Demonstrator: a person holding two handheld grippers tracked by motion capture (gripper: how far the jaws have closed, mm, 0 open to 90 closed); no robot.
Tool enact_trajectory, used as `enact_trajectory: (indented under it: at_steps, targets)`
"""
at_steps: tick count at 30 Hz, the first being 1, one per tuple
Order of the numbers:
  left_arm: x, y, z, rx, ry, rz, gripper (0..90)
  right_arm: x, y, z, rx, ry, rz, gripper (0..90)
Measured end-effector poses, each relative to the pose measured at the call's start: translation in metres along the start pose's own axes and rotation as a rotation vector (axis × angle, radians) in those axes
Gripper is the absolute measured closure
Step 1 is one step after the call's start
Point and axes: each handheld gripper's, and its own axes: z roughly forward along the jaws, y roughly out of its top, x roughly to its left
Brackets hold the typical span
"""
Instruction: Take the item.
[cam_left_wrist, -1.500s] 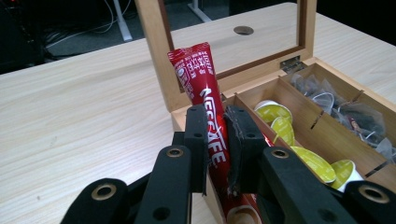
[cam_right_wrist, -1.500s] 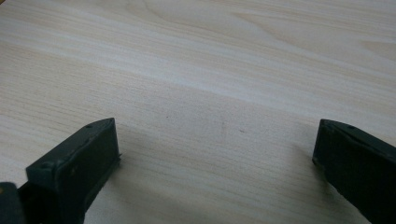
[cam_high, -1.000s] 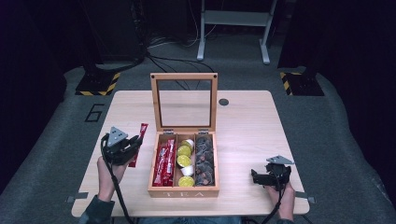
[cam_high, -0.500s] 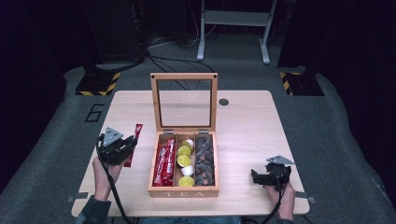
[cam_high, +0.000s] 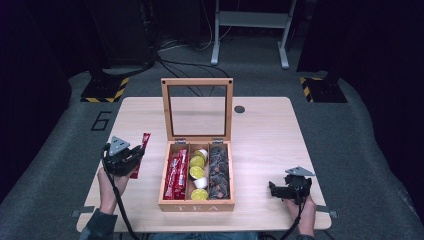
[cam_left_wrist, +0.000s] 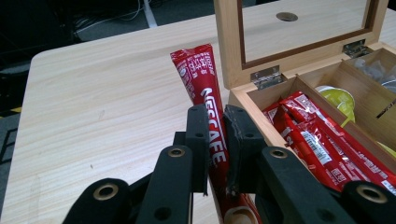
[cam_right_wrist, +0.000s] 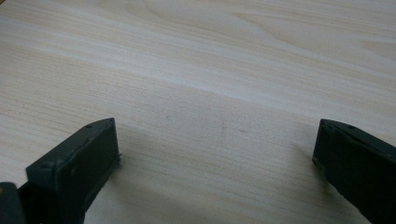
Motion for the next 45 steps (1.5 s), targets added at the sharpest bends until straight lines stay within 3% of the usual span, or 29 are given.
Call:
enact_trajectory:
  at_steps: [22,45]
  targets:
    - [0.024,-0.011,0.026,0.041,0.028,-0.033,80.4,0.000,0.000,0.000,0.000,0.000,-0.001,0.0]
    - [0.047,-0.007,0.058,0.066,0.053,-0.045,80.4,0.000,0.000,0.000,0.001,-0.002,-0.001,0.0]
